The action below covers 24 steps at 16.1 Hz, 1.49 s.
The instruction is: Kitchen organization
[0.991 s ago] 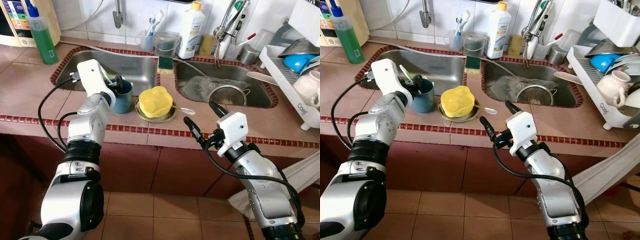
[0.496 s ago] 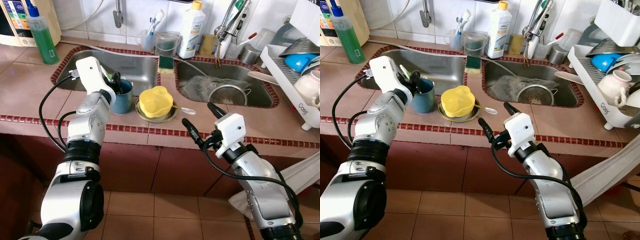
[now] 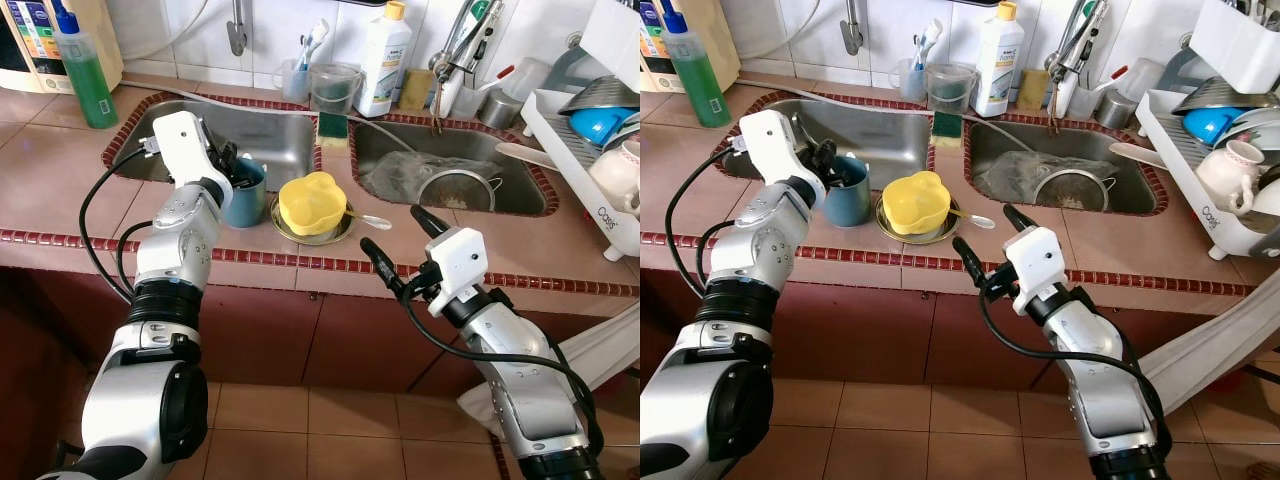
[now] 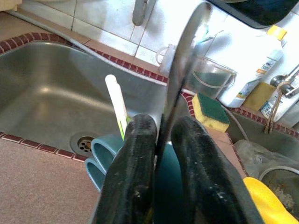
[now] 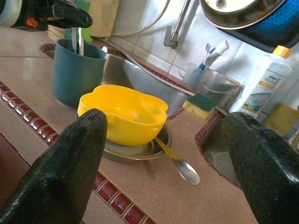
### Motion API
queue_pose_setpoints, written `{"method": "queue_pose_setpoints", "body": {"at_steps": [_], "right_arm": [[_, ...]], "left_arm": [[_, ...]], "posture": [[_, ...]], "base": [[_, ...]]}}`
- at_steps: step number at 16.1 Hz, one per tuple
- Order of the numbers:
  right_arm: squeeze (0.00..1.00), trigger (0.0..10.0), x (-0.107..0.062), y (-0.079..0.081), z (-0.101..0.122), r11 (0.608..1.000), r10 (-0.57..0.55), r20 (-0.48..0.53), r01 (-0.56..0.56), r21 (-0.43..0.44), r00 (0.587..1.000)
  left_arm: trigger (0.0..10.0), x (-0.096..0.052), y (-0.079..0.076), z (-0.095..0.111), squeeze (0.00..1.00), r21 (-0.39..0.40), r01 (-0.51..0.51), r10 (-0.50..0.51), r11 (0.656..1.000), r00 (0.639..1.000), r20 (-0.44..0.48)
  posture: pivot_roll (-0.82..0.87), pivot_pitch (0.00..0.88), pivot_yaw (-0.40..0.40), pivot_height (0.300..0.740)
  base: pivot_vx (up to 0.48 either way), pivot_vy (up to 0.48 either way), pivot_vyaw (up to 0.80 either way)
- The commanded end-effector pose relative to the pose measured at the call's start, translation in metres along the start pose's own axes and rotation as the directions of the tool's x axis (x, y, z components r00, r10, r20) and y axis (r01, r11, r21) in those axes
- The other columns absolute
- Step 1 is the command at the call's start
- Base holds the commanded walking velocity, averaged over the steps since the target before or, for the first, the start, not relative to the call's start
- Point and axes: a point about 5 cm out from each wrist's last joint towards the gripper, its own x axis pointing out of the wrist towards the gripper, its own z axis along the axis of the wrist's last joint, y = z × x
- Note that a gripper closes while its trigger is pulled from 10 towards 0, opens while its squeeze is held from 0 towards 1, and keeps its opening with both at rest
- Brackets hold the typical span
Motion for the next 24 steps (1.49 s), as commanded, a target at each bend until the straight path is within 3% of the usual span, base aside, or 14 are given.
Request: {"method": "queue_pose_setpoints", "body": {"at_steps": [1, 11, 12, 14, 18, 24], "right_arm": [[0.00, 10.0, 0.001, 0.000, 0.003, 1.000, 0.011, 0.011, -0.011, -0.019, 1.000], [0.00, 10.0, 0.003, 0.002, 0.004, 1.000, 0.018, 0.022, -0.017, -0.021, 1.000], [0.00, 10.0, 0.004, 0.001, 0.005, 1.000, 0.017, 0.023, -0.016, -0.022, 1.000], [0.00, 10.0, 0.005, 0.000, 0.005, 1.000, 0.016, 0.024, -0.015, -0.023, 1.000], [0.00, 10.0, 0.008, -0.002, 0.005, 1.000, 0.011, 0.030, -0.010, -0.023, 0.999], [0.00, 10.0, 0.015, -0.004, 0.006, 1.000, 0.009, 0.045, -0.008, -0.025, 0.999]], "left_arm": [[0.0, 0.000, -0.007, 0.004, 0.00, 0.014, 0.030, -0.030, 0.999, 0.999, 0.018], [0.2, 0.000, -0.008, 0.008, 0.00, 0.025, 0.043, -0.044, 0.999, 0.999, 0.027], [10.0, 0.001, -0.008, 0.009, 0.00, 0.048, 0.047, -0.048, 0.998, 0.999, 0.023], [10.0, 0.001, -0.008, 0.012, 0.00, 0.063, 0.047, -0.049, 0.997, 0.998, 0.030], [10.0, -0.003, -0.018, 0.031, 0.00, 0.155, 0.142, -0.155, 0.978, 0.985, 0.070], [10.0, -0.008, -0.017, 0.058, 0.00, 0.209, 0.175, -0.203, 0.962, 0.971, 0.122]], "posture": [[-0.01, 0.034, -0.067, 0.740], [-0.01, 0.032, -0.072, 0.740], [0.00, 0.033, -0.073, 0.740], [0.00, 0.035, -0.076, 0.740], [0.01, 0.032, -0.077, 0.740], [0.02, 0.018, -0.083, 0.740]], "base": [[0.000, 0.000, 0.00], [0.000, 0.000, 0.00], [0.000, 0.000, 0.00], [0.000, 0.000, 0.00], [0.000, 0.000, 0.00], [0.000, 0.000, 0.00]]}}
